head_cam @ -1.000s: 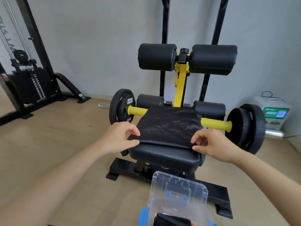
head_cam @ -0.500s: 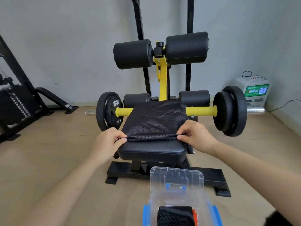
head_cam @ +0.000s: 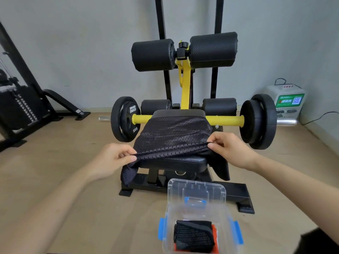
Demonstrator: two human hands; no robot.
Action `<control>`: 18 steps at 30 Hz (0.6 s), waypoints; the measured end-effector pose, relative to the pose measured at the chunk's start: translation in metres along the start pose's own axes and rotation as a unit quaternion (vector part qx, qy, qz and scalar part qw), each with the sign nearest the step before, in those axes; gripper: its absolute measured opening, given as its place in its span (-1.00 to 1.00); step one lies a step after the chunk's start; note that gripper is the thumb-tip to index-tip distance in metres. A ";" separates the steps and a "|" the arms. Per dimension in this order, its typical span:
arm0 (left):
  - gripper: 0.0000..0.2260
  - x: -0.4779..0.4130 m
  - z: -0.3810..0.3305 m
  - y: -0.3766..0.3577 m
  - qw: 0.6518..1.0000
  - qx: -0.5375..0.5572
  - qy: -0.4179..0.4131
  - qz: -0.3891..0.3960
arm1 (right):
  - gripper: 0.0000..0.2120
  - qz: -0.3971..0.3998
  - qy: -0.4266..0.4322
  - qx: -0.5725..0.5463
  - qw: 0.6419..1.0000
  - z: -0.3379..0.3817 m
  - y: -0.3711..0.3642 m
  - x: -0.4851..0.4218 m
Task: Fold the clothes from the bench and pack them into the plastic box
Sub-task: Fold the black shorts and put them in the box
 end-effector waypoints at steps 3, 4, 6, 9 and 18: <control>-0.87 0.015 -0.002 0.006 0.997 0.057 0.004 0.057 | -0.89 0.048 0.006 -0.002 0.999 0.002 0.006 0.011; -0.86 0.018 -0.003 0.008 0.996 0.070 0.004 0.057 | -0.90 0.061 0.006 -0.003 0.998 0.002 0.008 0.014; -0.85 0.019 -0.004 0.012 0.996 0.086 0.007 0.020 | -0.89 0.067 0.003 -0.010 0.998 0.003 0.011 0.016; -0.87 0.010 -0.012 0.012 0.994 0.072 0.009 -0.080 | -0.88 0.026 0.000 -0.039 0.999 0.004 0.015 0.011; -0.92 -0.072 -0.023 0.017 0.973 -0.118 -0.027 -0.197 | -0.92 -0.111 0.026 0.026 0.993 0.005 0.025 -0.058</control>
Point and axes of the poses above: each hand's wrist, its own x-axis away from the middle knuckle, its own y-axis out of the back of the hand, z = x × y, the point moved 2 cm from there along -x, towards the middle knuckle, and after that the axes turned 2 degrees about -z, right-handed, at the moved point
